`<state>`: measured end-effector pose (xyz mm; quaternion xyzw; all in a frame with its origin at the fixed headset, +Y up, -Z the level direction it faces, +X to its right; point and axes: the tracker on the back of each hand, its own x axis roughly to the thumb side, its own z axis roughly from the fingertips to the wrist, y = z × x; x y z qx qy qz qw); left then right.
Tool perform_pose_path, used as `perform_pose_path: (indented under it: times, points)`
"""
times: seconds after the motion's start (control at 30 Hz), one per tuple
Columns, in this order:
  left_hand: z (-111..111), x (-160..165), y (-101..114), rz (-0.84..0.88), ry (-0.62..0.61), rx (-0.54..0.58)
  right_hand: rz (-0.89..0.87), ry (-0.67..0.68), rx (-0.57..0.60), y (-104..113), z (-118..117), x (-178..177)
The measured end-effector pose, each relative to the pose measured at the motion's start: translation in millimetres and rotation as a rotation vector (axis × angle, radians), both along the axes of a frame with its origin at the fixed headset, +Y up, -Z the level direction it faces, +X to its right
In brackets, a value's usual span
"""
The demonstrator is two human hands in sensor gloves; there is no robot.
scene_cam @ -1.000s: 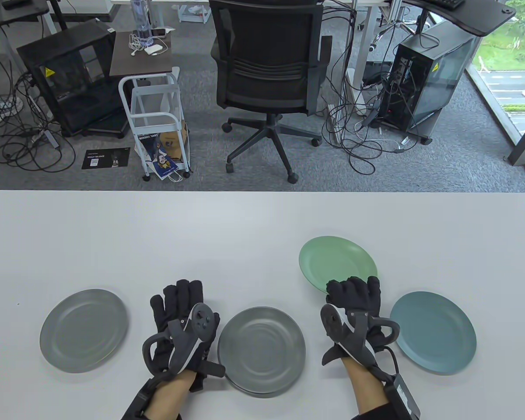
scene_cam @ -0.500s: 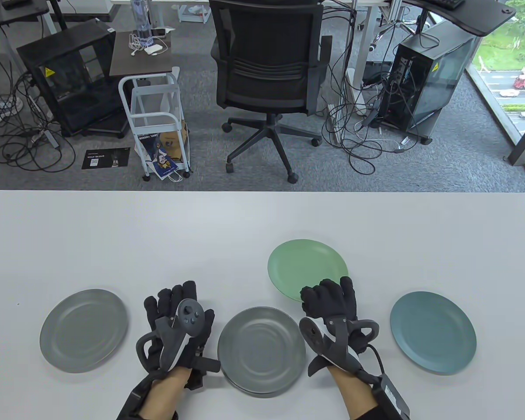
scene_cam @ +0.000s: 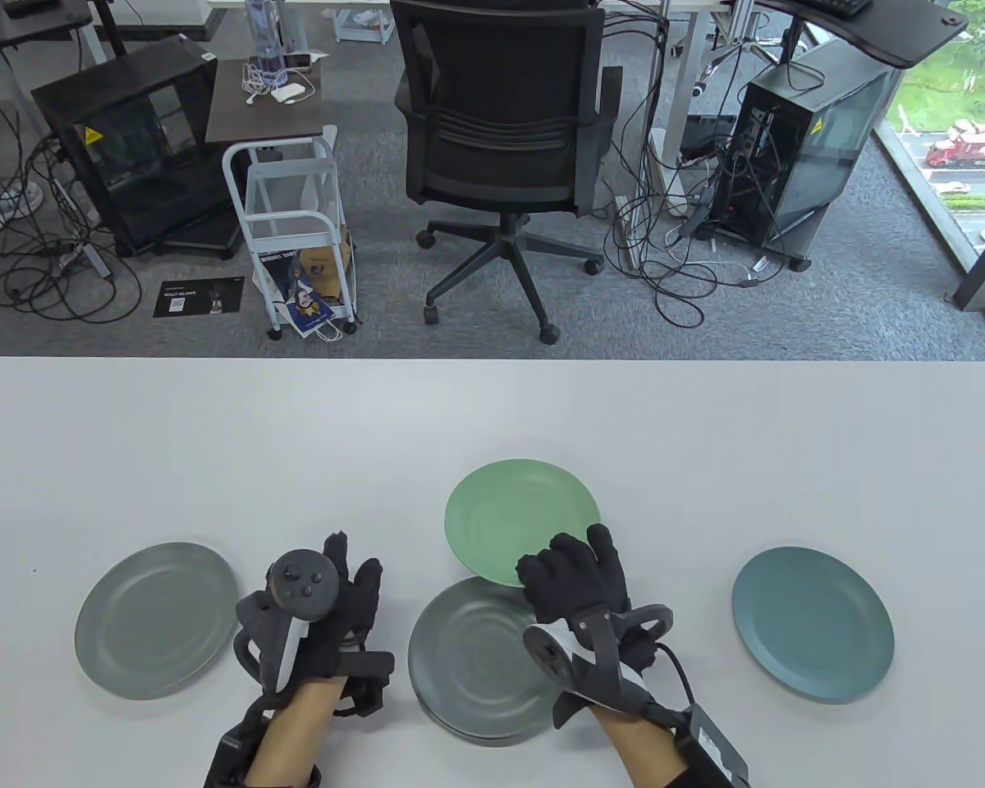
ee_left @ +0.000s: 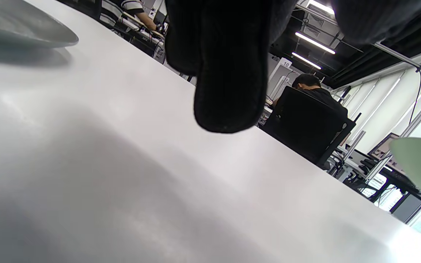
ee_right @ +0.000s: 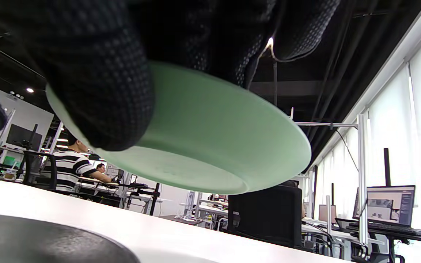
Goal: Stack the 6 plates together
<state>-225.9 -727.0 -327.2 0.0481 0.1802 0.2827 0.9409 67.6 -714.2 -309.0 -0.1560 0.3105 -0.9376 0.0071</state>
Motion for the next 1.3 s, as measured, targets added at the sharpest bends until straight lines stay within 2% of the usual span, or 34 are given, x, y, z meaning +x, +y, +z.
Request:
perform_pose_path:
  times: [0.13, 0.23, 0.4, 0.67, 1.13, 1.3]
  points:
    - [0.0, -4.3, -1.4, 0.096, 0.000, 0.014, 0.002, 0.033, 0.011, 0.6, 2.7, -4.3]
    - [1.1, -8.8, -2.4, 0.244, 0.020, 0.034, 0.005, 0.064, 0.017, 0.2, 5.2, -9.1]
    - [0.1, -11.8, -10.9, 0.428, 0.013, -0.019, 0.012, 0.105, 0.028, -0.7, 9.3, -16.8]
    - [-3.3, -11.9, -24.7, 0.607, -0.001, -0.080, 0.031, 0.166, 0.036, -1.7, 15.0, -26.5]
    - [-6.9, -10.0, -33.3, 0.653, -0.038, -0.160, 0.038, 0.248, 0.030, -5.8, 19.9, -35.7]
    - [-9.4, -6.8, -36.7, 0.656, -0.083, -0.234, 0.036, 0.266, 0.037, -4.9, 21.0, -36.1]
